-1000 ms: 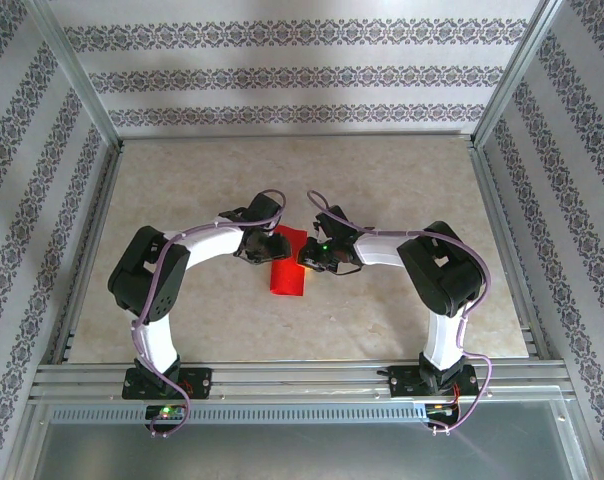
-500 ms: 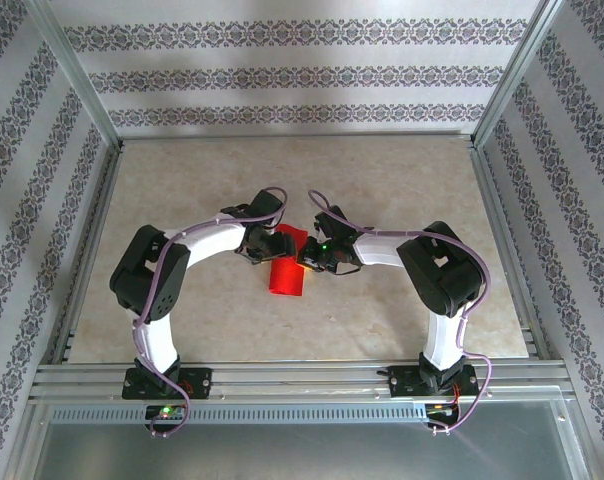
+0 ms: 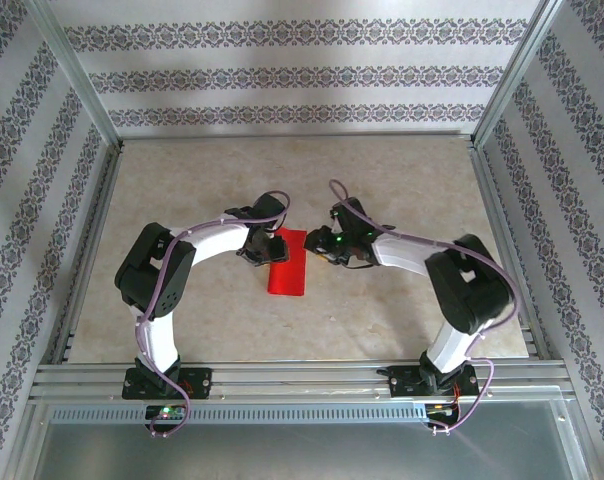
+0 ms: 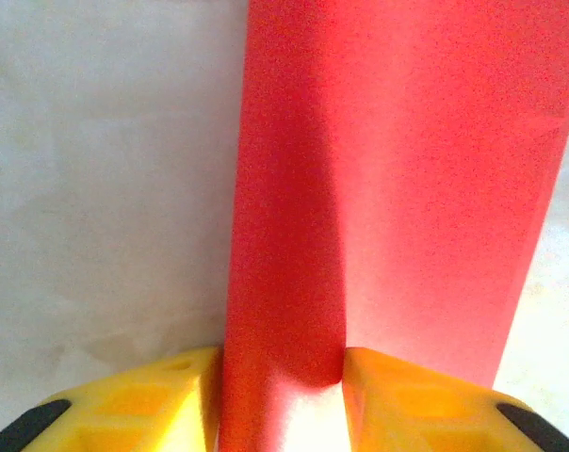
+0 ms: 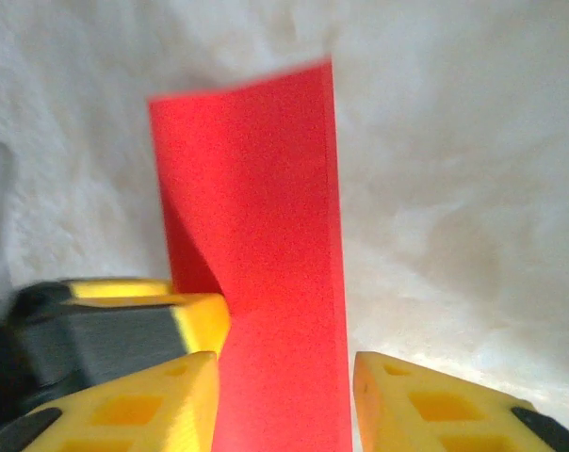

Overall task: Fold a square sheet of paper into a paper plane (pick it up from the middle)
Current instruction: First fold in half a square sheet of paper at the center of the table.

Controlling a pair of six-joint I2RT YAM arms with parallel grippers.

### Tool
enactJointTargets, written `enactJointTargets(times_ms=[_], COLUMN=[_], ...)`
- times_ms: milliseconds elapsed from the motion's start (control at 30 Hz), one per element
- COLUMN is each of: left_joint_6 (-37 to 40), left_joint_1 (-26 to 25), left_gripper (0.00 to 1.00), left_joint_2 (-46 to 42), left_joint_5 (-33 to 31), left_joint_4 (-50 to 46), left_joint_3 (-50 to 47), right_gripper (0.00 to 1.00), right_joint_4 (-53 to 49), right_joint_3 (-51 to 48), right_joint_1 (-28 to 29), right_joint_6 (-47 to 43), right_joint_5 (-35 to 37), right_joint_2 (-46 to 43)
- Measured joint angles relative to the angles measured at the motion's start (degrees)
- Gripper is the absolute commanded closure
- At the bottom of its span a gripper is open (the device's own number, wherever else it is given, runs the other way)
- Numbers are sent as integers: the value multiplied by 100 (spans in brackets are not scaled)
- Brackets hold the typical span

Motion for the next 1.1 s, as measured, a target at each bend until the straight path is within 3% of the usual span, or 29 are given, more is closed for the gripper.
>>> enactJointTargets(times_ms=[300, 500, 1100], left_joint_6=[-114, -120, -50], left_joint_1=[-2, -2, 0], left_gripper=[63, 57, 55], left_joint_2=[-39, -35, 24], left_joint_5=[-79, -15, 81], left_joint_4=[142, 199, 205], left_joint_3=[-127, -138, -114], right_gripper=[46, 46, 46], right_joint_4=[-98, -247, -240], right_joint_3=[-682, -745, -743], right_joint_1=[-518, -525, -505], right_joint_6=[-505, -669, -695], right_joint_5=[546, 640, 525], right_joint_2=[-1259, -1298, -1012])
